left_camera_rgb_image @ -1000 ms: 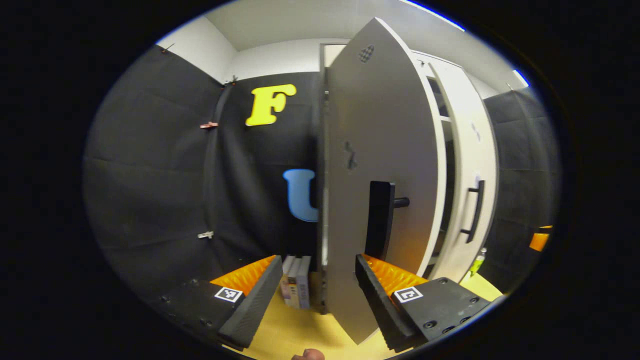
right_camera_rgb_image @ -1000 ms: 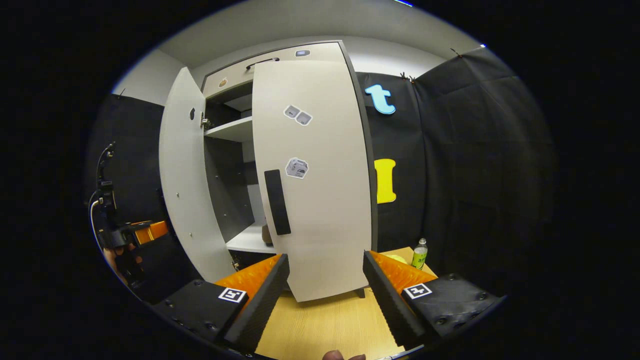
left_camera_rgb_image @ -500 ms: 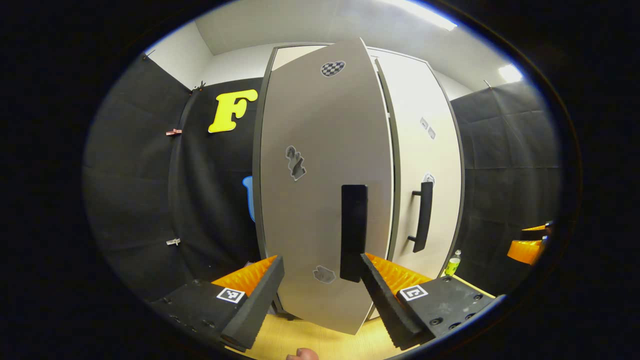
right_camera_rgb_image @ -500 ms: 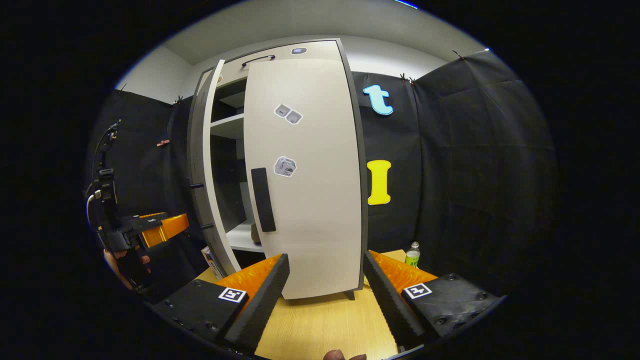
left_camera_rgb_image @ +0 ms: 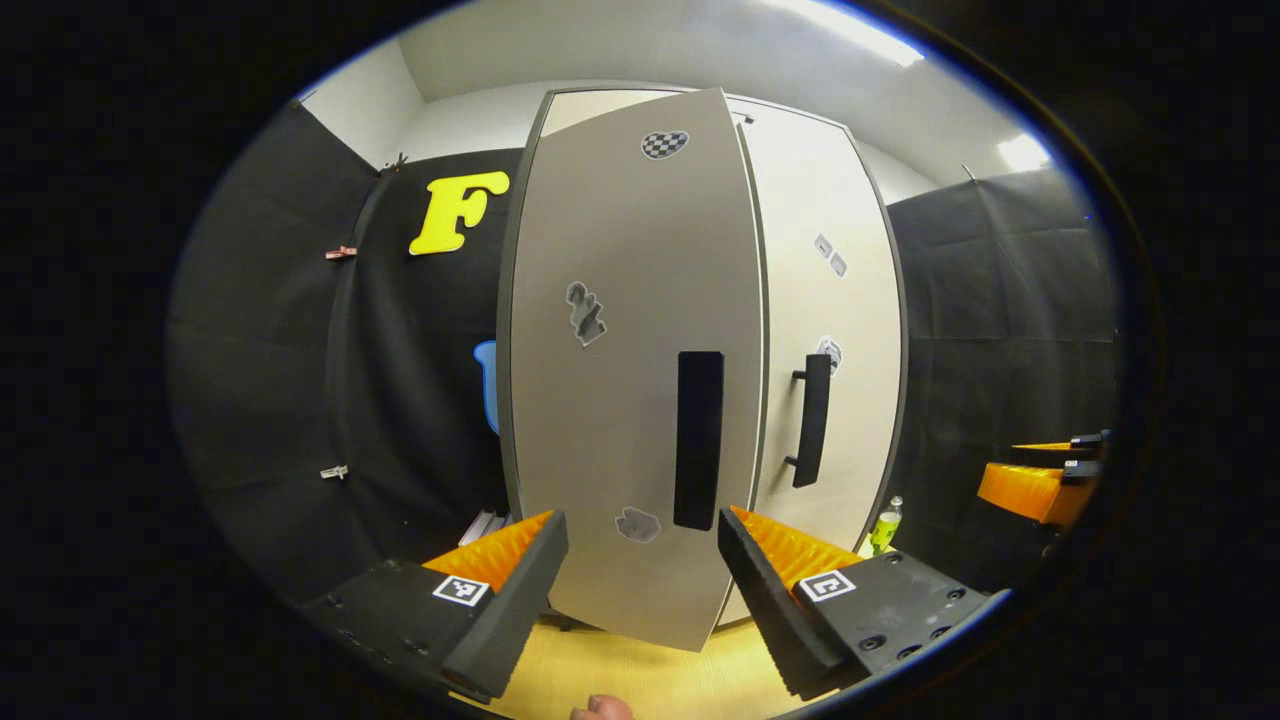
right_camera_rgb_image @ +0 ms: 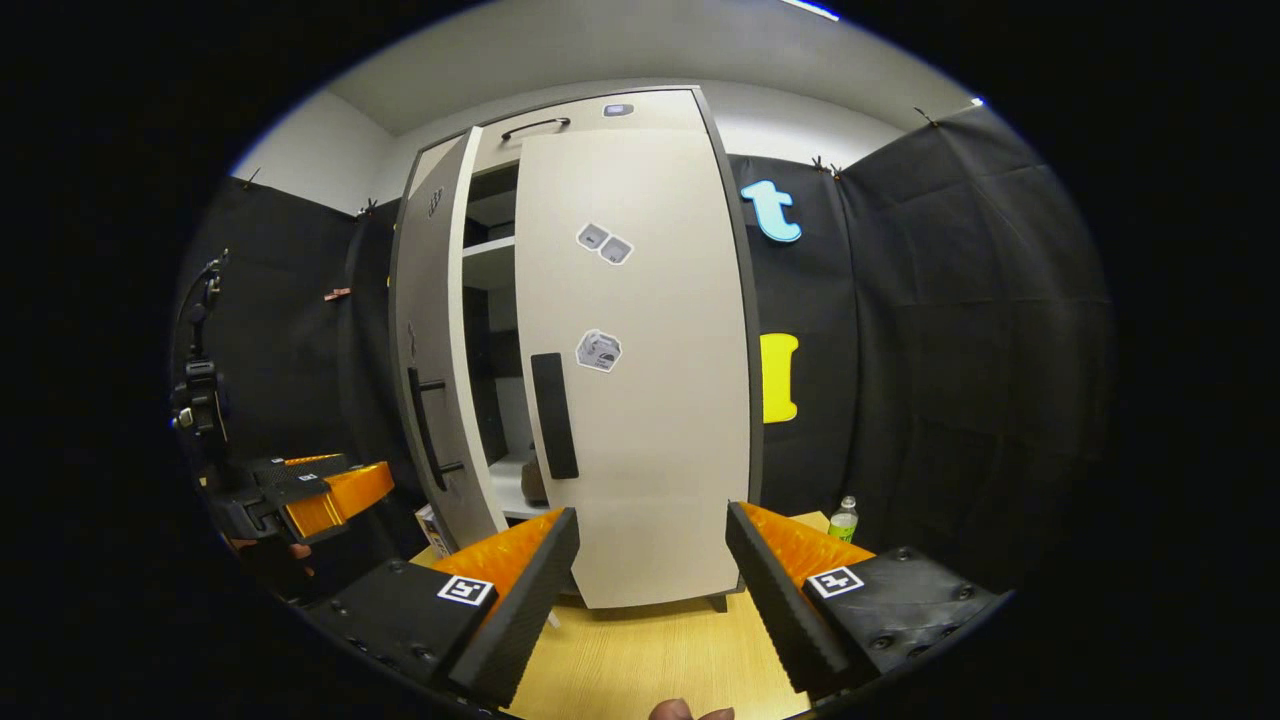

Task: Grab one shoe with the right hand and put it into the shoe cabinet, grab the other shoe with the left hand and put it into the shoe cabinet; then close the right door with the right hand and the left door with the left hand.

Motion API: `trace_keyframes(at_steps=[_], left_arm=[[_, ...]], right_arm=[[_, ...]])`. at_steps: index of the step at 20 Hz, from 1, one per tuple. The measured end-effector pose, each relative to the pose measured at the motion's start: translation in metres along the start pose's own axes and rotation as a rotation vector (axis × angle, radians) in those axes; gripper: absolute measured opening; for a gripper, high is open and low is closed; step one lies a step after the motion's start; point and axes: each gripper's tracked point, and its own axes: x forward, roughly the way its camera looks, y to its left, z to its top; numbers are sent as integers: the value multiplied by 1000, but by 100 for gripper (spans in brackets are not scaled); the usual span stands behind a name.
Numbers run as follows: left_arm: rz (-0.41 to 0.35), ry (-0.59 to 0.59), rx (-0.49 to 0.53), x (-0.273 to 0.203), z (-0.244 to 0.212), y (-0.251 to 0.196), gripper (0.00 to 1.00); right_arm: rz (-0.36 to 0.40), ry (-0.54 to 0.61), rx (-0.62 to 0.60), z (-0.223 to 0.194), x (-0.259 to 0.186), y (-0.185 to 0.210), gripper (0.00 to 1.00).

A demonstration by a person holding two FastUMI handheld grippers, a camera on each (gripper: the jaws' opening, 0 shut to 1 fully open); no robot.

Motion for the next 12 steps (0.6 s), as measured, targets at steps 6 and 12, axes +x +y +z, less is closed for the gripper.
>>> trace_keyframes(at_steps=[6, 12], left_arm=[[-3, -9, 12, -6, 4, 2, 96], [-13, -23, 30, -8, 7, 4, 96]], right_arm=[[1, -4, 5, 3, 7, 9, 98], [-9, -9, 7, 6, 9, 15, 98]])
